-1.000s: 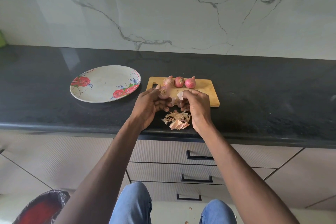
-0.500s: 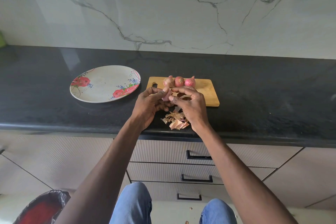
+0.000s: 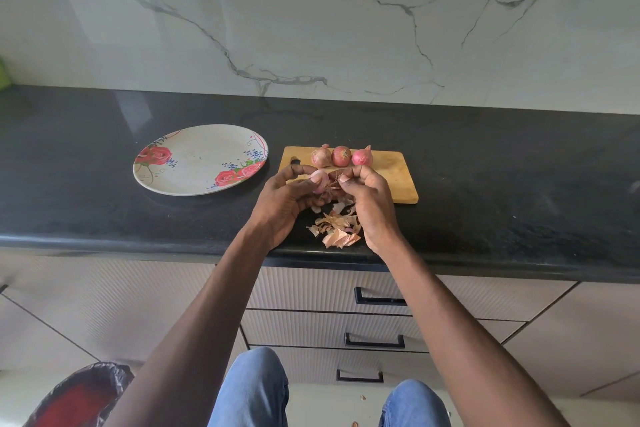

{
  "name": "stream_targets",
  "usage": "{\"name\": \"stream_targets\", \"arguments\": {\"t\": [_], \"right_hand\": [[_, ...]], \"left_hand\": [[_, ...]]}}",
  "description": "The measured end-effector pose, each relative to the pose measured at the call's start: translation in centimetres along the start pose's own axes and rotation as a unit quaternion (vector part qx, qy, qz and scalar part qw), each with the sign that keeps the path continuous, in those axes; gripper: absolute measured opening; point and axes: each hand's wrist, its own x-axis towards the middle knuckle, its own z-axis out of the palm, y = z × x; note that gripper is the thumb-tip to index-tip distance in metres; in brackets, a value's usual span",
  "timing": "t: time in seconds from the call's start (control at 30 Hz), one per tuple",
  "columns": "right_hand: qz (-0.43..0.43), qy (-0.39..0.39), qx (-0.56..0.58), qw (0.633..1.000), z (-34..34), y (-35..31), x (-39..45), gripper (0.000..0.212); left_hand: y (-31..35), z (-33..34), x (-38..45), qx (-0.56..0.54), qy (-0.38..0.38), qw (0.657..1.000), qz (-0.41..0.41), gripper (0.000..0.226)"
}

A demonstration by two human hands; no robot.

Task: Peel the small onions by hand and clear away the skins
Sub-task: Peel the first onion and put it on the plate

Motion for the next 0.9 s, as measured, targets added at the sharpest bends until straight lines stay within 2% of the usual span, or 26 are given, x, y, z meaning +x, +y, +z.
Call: {"name": "stream_targets", "arguments": {"t": [0.1,0.2,0.4,0.57,0.63,0.73,0.9], "right_hand": [[-0.019,0.03,0.011,0.999,0.08,-0.17,-0.11,0.006],[-0.07,0.051,-0.056,0.995,0.38,-0.16,-0.16,0.016],[-0.081,0.049,-0.037,0.995,0.22,-0.23,-0.39,0.007],[-0.073,0.048,-0.032,0.996,0.3,-0.47,-0.6,0.005],[-0.059,0.048,-0.047,0.996,0.24,-0.13,-0.38,0.002],[-0.053,0.037,-0.046,0.997,0.24,-0.24,-0.31,0.021],[-0.072,0.036,-0.038,0.996,0.28,-0.55,-0.59,0.018]], "left_hand": [[0.12,0.02,0.0,-0.049,-0.001,0.999,0.0,0.033],[0.18,0.22,-0.21,-0.06,0.003,0.998,0.002,0.046],[0.21,0.49,-0.56,-0.017,-0.021,1.0,0.012,0.04],[0.17,0.27,-0.3,0.001,-0.027,1.0,0.009,0.056],[0.08,0.11,-0.22,-0.007,-0.017,1.0,0.006,0.051],[-0.14,0.08,-0.16,-0.006,-0.016,1.0,0.009,0.045],[-0.15,0.09,-0.13,0.002,-0.032,0.999,0.016,0.049]]}}
